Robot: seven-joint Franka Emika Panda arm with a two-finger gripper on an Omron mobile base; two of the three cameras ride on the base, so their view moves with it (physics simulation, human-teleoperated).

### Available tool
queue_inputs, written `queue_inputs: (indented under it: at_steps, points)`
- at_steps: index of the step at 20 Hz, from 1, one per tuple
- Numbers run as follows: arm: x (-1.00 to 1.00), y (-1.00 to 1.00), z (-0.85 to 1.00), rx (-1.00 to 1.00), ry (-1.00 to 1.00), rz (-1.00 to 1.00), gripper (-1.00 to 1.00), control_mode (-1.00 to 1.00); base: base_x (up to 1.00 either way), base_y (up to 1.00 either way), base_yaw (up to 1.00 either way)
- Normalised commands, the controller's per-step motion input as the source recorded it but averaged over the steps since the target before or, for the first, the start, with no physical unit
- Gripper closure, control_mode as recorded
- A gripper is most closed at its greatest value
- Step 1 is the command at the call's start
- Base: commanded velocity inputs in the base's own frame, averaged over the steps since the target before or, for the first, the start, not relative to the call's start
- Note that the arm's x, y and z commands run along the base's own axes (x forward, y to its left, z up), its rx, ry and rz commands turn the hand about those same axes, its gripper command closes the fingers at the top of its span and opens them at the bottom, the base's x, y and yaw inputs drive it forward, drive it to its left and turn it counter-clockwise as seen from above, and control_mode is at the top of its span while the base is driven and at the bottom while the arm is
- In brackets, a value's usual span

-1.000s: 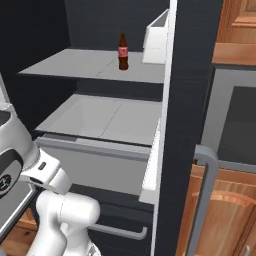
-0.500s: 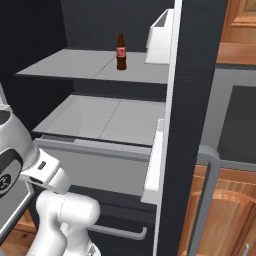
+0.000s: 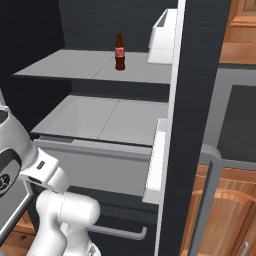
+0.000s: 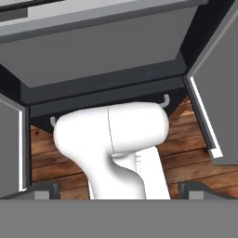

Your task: Open the fridge, grab two sodas, and place both sodas inside the bowl with ice on the dining counter.

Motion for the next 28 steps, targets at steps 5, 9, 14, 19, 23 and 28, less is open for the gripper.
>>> queue_inputs:
  at_steps: [5,9,14,19,23,28]
  points:
    - [0.12,0.13,0.75,-0.02,-0.47,0.02,-1.0,-1.0,0.0,0.0,0.0]
    - [0.0,0.01,0.83,-0.03,-0.52,0.05,-1.0,-1.0,0.0,0.0,0.0]
    - [0.22,0.0,0.78,0.0,-0.45,0.04,-1.0,-1.0,0.0,0.0,0.0]
    - [0.52,0.0,0.74,-0.01,-0.28,0.0,-1.0,-1.0,0.0,0.0,0.0]
    - [0.51,0.0,0.68,-0.02,-0.2,0.0,-1.0,-1.0,0.0,0.0,0.0]
    - [0.19,-0.05,0.37,-0.01,-0.1,-0.03,-1.0,-1.0,0.0,0.0,0.0]
